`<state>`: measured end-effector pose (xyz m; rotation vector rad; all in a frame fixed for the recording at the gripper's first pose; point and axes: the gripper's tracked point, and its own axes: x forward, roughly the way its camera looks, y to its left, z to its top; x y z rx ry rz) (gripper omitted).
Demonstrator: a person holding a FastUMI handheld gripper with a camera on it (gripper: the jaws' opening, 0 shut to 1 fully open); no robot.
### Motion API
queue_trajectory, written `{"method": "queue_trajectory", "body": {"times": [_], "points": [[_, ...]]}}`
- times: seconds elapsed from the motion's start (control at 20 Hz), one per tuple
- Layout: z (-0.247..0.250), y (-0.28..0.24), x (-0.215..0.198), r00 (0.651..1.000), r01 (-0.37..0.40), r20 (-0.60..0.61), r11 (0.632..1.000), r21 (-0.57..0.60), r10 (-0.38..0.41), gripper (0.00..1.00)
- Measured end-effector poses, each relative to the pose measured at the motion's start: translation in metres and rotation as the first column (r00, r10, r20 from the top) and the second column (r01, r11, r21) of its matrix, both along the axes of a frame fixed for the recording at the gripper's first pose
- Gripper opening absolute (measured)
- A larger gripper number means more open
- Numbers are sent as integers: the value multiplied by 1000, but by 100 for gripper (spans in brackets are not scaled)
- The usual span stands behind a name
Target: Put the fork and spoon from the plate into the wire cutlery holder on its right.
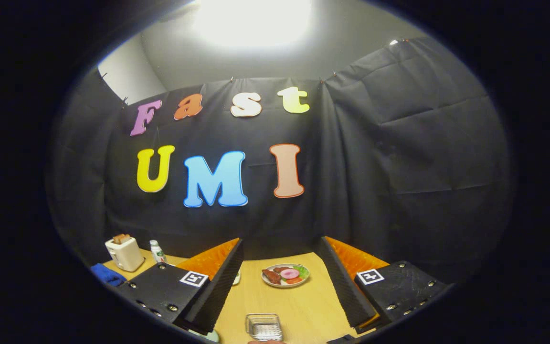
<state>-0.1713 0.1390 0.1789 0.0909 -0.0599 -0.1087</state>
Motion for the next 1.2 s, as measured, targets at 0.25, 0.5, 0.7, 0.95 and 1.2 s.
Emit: {"method": "queue_trajectory", "body": {"times": [0.25, 0.5, 0.7, 0.95, 1.2], "points": [[5, 46, -19, 998, -67, -10, 997, -44, 66, 98], [-22, 96, -40, 979, -198, -80, 974, -110, 189, 98], [-34, 122, -41, 956, -284, -118, 950, -129, 270, 98], [-67, 133, -40, 925, -345, -214, 929, -132, 313, 98], [-96, 155, -43, 888, -417, -272, 898, -138, 370, 98]]}}
